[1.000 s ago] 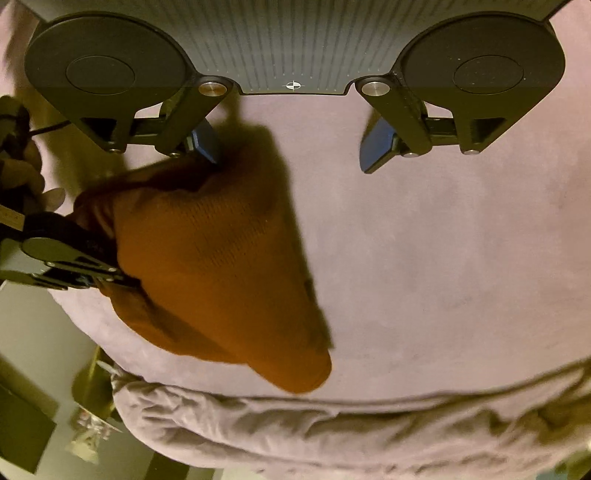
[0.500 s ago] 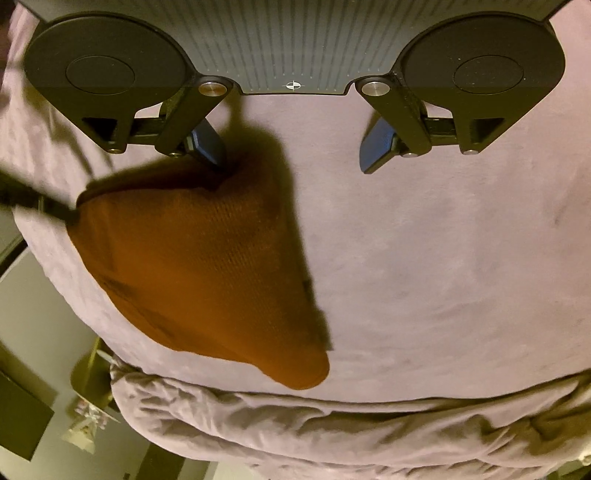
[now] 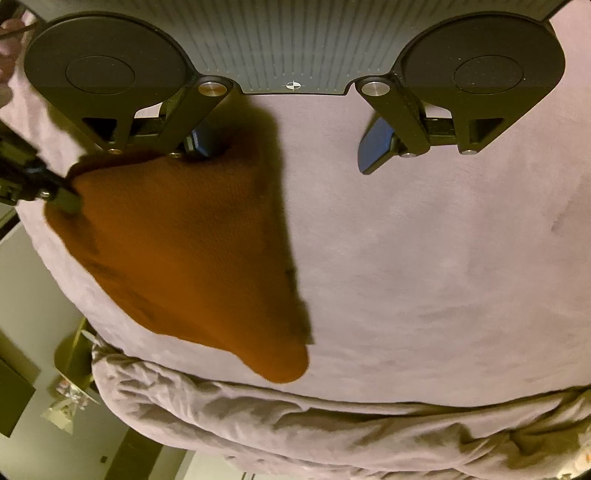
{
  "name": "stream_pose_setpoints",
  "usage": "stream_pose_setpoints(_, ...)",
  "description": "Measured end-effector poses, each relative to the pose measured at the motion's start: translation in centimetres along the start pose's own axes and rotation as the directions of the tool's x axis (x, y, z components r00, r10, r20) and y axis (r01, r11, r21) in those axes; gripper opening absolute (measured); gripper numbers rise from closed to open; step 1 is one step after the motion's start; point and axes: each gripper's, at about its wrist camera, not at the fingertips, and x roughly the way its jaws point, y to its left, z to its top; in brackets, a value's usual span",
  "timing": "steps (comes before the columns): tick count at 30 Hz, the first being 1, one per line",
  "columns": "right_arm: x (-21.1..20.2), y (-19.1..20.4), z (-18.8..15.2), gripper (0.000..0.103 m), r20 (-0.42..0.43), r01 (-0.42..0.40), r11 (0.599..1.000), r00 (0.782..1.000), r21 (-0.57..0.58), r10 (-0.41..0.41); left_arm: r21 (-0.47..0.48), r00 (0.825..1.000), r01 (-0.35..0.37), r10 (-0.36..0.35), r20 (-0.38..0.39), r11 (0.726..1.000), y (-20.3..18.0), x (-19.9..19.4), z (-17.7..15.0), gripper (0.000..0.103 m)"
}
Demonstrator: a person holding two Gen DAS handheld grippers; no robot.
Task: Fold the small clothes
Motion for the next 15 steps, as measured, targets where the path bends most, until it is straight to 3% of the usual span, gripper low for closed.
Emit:
stream_pose_setpoints(2, 0.0, 0.3, -0.5, 0.007, 0.018, 0.086, 0.994, 0.996, -0.070, -0.085, 0.000, 1.000, 0.003, -0.003, -0.008, 1.000, 0.4, -0.1, -0.2, 0.085)
stream_pose_setpoints(5, 0.3, 0.4, -1.1, 0.007, 0.007, 0.138, 0.979, 0.990, -0.151, -0.138, 0.022, 1.000, 0.002, -0.001, -0.022, 1.000, 1.1, -1.2, -0.7, 0.087)
stream_pose_setpoints(7, -0.6, 1.1, -0.7, 0.018, 0.023, 0.155, 0.967, 0.988, -0.204, -0.153, 0.030, 0.999, -0.036, 0.037, -0.018, 0.999, 2.1, -2.7, -0.7, 0.086)
stream_pose_setpoints(9, -2.1, 1.7, 0.0, 0.025, 0.104, 0.218, 0.949, 0.975, -0.226, -0.198, 0.031, 0.997, -0.067, 0.066, 0.029, 0.997, 2.9, -4.3, -0.2, 0.086)
stream_pose_setpoints(11, -3.0, 3.2, 0.3, 0.026, 0.215, 0.291, 0.908, 0.948, -0.300, -0.233, -0.015, 0.995, -0.065, 0.066, 0.074, 0.998, 3.2, -5.3, 0.9, 0.087)
stream_pose_setpoints(13, -2.4, 5.1, 0.1, 0.026, 0.219, 0.250, 0.889, 0.960, -0.382, -0.176, -0.056, 0.994, -0.018, 0.024, 0.106, 0.998, 2.7, -5.4, 2.5, 0.087)
stream_pose_setpoints(15, -1.0, 7.6, -0.9, 0.024, 0.128, 0.121, 0.869, 0.990, -0.479, -0.068, -0.045, 0.992, 0.007, -0.001, 0.128, 0.999, 1.3, -4.7, 3.7, 0.087)
